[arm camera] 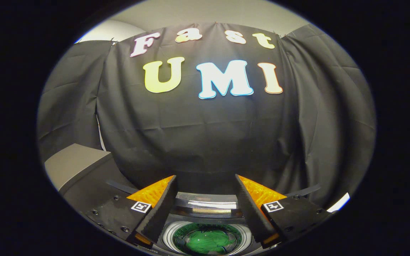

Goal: Put the clothes into the washing machine and then close the washing machine lid.

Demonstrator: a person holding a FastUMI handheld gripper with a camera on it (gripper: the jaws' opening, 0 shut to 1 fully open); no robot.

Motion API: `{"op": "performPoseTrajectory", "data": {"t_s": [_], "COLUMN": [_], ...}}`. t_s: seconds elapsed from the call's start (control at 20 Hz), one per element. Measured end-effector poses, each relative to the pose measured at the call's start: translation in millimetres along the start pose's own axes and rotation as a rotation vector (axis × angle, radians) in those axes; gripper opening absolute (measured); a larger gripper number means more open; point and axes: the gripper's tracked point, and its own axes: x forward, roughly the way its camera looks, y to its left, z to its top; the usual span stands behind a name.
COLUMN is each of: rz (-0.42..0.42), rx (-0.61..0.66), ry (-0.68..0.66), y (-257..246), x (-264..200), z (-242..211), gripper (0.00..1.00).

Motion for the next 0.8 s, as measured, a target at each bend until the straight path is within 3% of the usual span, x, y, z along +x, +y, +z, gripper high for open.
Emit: {"op": "performPoseTrajectory", "data": {"t_s": [0.4, 0.65, 0.8], "rz": [0.002, 0.003, 0.016], "rx": [-0.003, 0.017, 0.000], "ry": [-0.008, 0.182, 0.209], "y": [9.9, 3.4, 9.7], "x": [-43.3, -73.8, -100.7], "z": [-46.2, -159.6, -187.3], "gripper": [0.98, 0.98, 0.98]}}
